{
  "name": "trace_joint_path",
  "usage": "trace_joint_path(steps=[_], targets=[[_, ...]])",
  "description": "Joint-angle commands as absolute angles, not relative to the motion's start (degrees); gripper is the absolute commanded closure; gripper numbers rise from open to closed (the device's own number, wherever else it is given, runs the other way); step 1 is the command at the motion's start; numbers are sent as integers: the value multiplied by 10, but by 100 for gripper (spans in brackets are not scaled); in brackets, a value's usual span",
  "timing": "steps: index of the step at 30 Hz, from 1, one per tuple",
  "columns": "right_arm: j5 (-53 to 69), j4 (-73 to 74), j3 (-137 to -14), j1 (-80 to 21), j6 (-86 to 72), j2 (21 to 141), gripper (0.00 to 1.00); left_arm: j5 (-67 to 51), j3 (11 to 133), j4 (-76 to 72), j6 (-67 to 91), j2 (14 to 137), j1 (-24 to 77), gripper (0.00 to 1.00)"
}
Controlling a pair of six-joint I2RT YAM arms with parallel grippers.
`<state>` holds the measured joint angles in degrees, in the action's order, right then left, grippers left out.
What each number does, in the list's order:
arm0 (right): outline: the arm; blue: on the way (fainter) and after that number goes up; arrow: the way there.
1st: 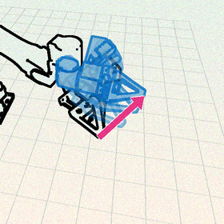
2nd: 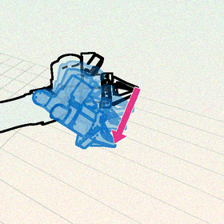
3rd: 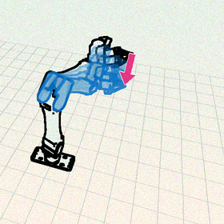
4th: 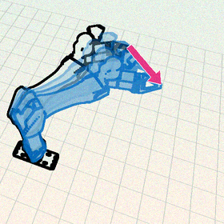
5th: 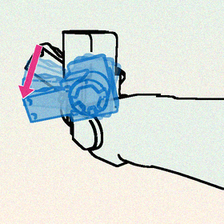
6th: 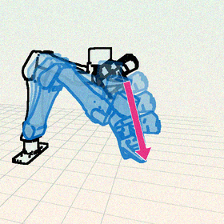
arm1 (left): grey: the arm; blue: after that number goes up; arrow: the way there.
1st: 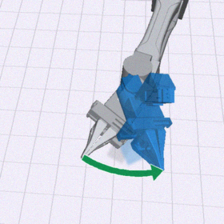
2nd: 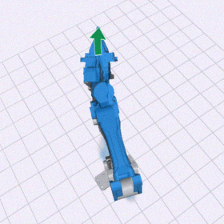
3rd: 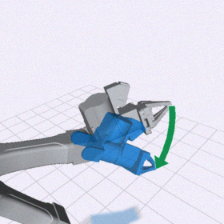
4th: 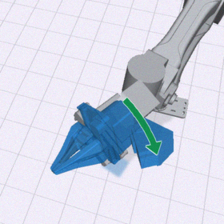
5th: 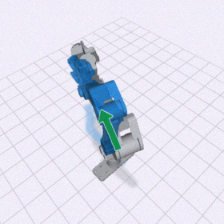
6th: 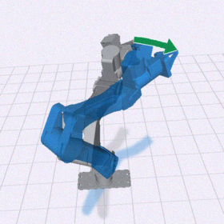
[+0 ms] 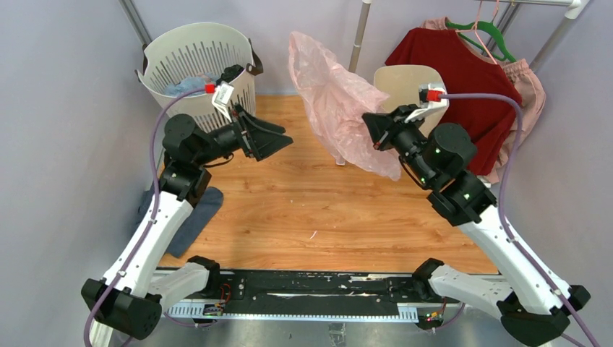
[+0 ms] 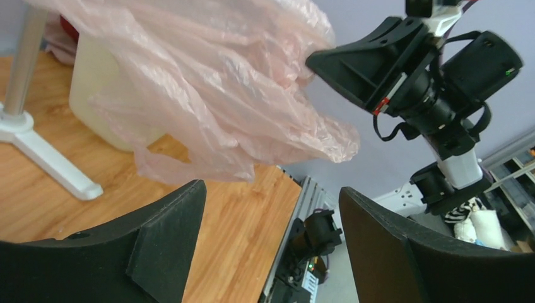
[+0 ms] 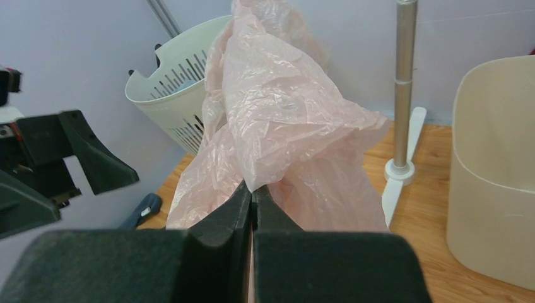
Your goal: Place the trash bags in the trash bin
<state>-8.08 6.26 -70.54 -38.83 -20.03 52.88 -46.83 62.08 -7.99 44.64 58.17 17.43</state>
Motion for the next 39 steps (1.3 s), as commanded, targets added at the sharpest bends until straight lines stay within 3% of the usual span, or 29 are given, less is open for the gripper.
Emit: trace_joint_path(steps=[1, 14, 25, 27, 33, 37, 39], targets=[[-65, -15, -716, -386, -249, 552, 100, -406, 587, -96, 399, 579, 203, 16], [-25, -40, -699, -387, -287, 566, 100, -349, 550, -211, 431, 669, 213, 15], [-22, -47, -675, -386, -294, 560, 100, -370, 548, -287, 494, 670, 220, 14], [-27, -47, -674, -386, -291, 560, 100, -373, 543, -287, 495, 664, 220, 17], [-38, -41, -678, -386, -281, 555, 100, -406, 529, -287, 500, 675, 220, 42], [-36, -40, -678, -385, -279, 555, 100, -399, 517, -287, 500, 672, 220, 29], [-34, -42, -675, -385, -281, 556, 100, -394, 517, -287, 499, 670, 220, 27]])
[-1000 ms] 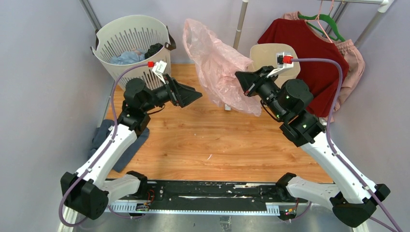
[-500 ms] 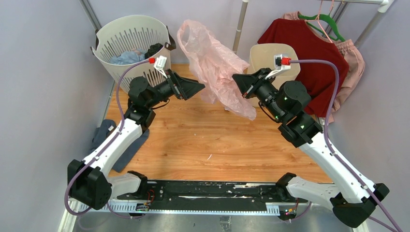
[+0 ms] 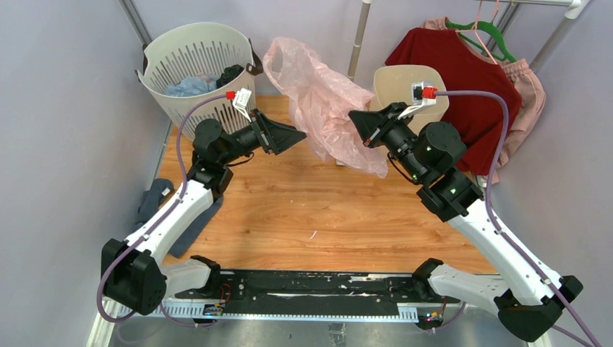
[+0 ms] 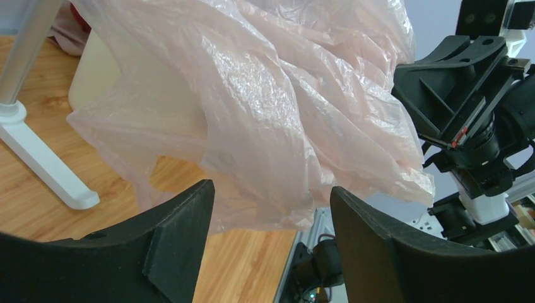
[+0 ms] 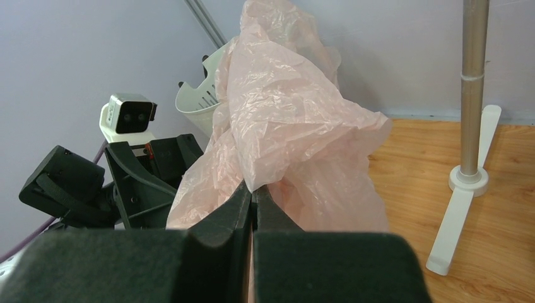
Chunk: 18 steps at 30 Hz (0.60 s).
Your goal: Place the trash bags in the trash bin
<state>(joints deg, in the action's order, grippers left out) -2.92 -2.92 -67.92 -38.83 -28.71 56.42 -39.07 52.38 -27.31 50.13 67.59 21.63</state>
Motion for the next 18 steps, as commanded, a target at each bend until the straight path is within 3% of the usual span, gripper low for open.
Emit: trace_joint_path(steps=[1, 10, 18], targets=[[-33, -44, -673, -385, -282, 557, 100, -393, 519, -287, 498, 671, 221, 26], [-24, -54, -664, -386, -290, 566, 100, -389, 537, -320, 525, 701, 227, 28], [-16, -53, -659, -385, -296, 564, 100, -382, 531, -418, 592, 735, 228, 75]])
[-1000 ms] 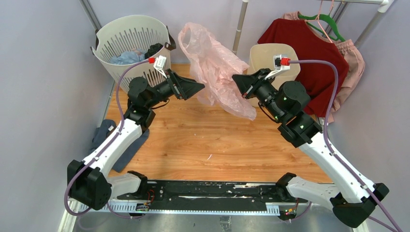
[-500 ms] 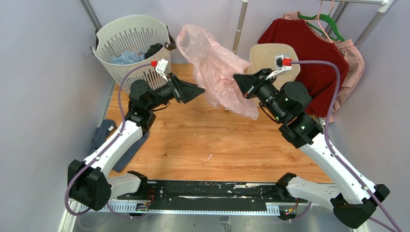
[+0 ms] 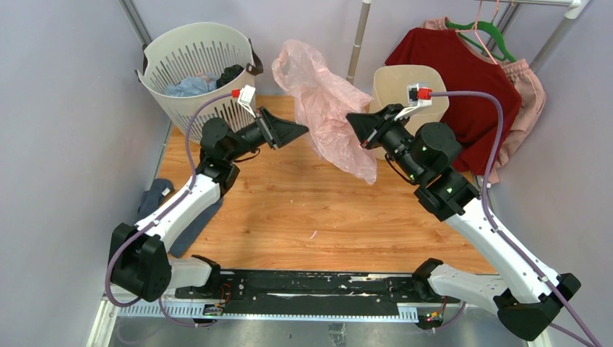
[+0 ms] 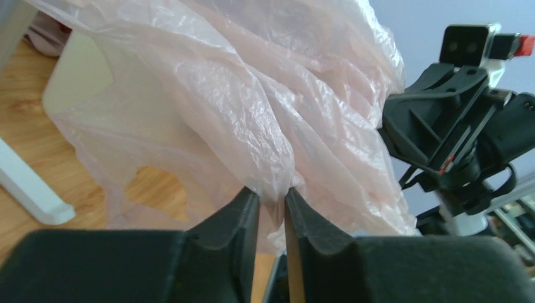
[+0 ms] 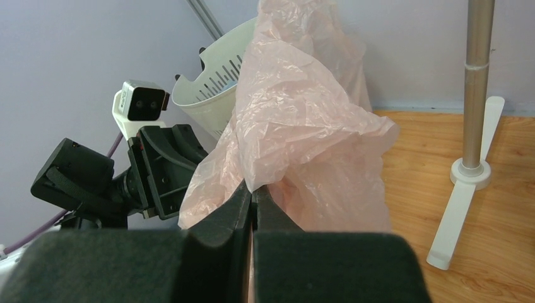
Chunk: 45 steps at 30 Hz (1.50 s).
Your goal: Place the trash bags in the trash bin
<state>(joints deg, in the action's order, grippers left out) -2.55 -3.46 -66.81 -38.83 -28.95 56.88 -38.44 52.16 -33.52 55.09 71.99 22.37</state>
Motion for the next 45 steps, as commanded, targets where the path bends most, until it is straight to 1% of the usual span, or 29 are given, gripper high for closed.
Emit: trace_joint_path(steps=[1, 3, 6, 9, 12, 19, 27, 35, 41, 45], targets=[[-15, -52, -657, -385, -297, 562, 100, -382, 529, -433, 602, 738, 228, 78], [-15, -46, -655, -385, -297, 554, 100, -379, 522, -461, 619, 742, 228, 83], [-29, -20, -658, -385, -288, 535, 100, -383, 521, -455, 614, 741, 226, 86], [-50, 21, -666, -381, -275, 503, 100, -382, 515, -408, 586, 726, 212, 86], [-55, 48, -675, -374, -268, 472, 100, -389, 499, -403, 584, 717, 186, 87], [-10, 87, -701, -370, -271, 416, 100, -411, 481, -396, 572, 722, 132, 89], [38, 157, -761, -370, -263, 366, 100, -431, 479, -396, 569, 724, 81, 89], [51, 189, -777, -369, -263, 353, 100, -441, 493, -396, 577, 725, 61, 89], [43, 200, -762, -369, -264, 392, 100, -469, 523, -417, 615, 697, 61, 88], [17, 239, -777, -370, -266, 419, 100, -492, 560, -417, 644, 670, 61, 86]])
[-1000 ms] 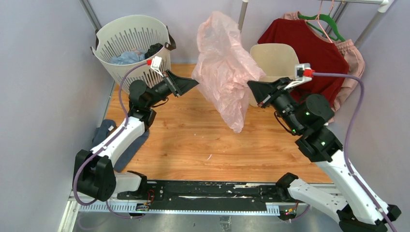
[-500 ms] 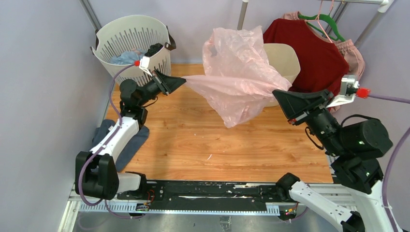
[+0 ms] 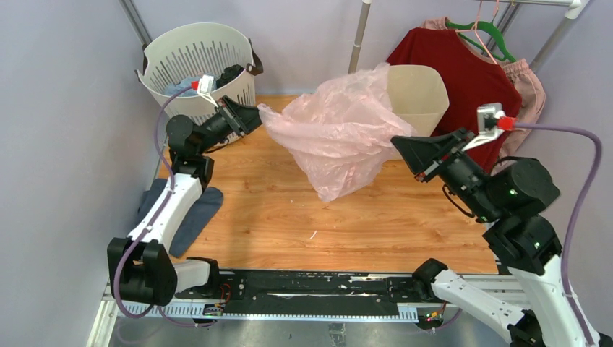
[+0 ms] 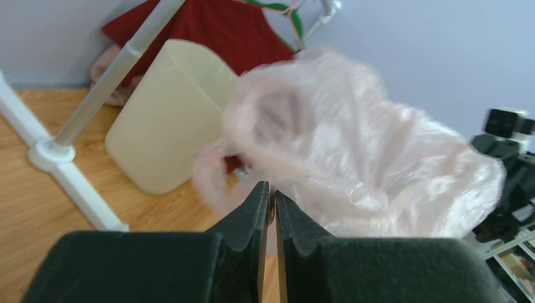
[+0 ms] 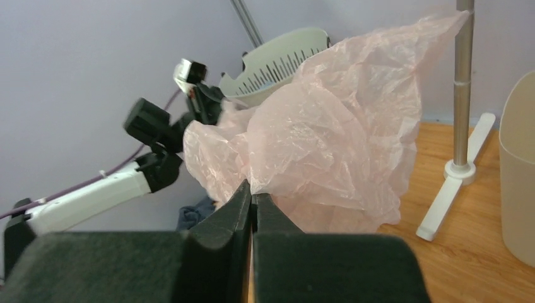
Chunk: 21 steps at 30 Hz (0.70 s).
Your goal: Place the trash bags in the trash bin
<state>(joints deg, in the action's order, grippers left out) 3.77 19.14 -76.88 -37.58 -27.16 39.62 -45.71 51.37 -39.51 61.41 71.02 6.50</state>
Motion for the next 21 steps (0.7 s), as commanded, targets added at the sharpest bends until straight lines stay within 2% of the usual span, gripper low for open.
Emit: trace_joint_path(steps=[1, 2, 5, 6, 10, 13, 17, 21], targets=[[14, 248, -782, -370, -267, 424, 100, -497, 571, -417, 652, 661, 61, 85], [9, 262, -788, -369, -269, 432, 93, -502, 582, -417, 660, 655, 61, 85], [1, 321, -819, -370, -267, 458, 54, -516, 622, -406, 679, 641, 61, 84], [-20, 341, -831, -369, -262, 466, 45, -520, 637, -394, 679, 636, 61, 84], [-38, 403, -868, -369, -239, 479, 31, -529, 693, -349, 667, 626, 61, 82], [1, 428, -894, -370, -216, 480, 27, -535, 729, -317, 654, 632, 61, 81], [170, 437, -902, -370, -179, 487, 19, -539, 741, -311, 655, 644, 61, 81], [318, 463, -873, -370, -153, 491, 17, -542, 741, -312, 655, 657, 61, 81]])
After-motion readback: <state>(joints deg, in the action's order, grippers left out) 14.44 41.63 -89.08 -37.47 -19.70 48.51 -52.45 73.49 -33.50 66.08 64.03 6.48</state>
